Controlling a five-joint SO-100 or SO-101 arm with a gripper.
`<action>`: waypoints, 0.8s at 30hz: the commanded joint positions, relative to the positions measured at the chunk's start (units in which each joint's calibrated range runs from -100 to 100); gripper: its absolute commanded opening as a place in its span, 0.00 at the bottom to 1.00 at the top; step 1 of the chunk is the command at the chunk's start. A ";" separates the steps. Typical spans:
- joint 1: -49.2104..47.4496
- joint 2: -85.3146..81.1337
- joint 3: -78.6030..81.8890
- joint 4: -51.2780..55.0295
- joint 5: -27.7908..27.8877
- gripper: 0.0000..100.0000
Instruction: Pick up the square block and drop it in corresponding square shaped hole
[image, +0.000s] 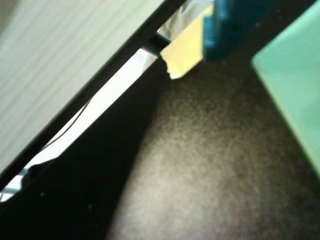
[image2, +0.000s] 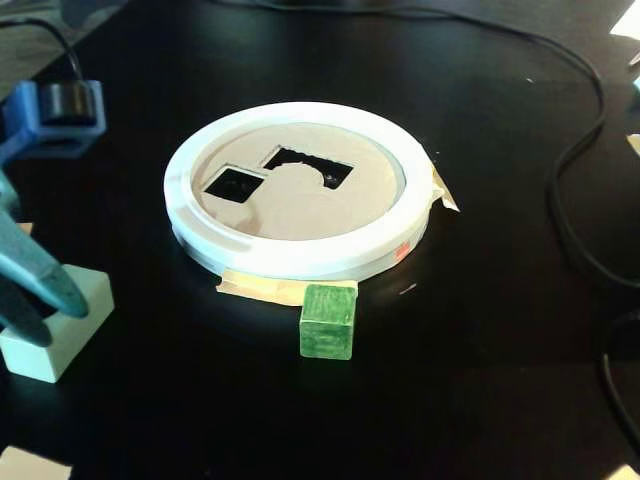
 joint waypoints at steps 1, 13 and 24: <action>0.65 -0.98 0.28 -0.69 -0.10 0.85; 0.52 -0.98 0.28 -0.99 -0.10 0.85; 0.52 -0.98 0.28 -0.99 -0.15 0.85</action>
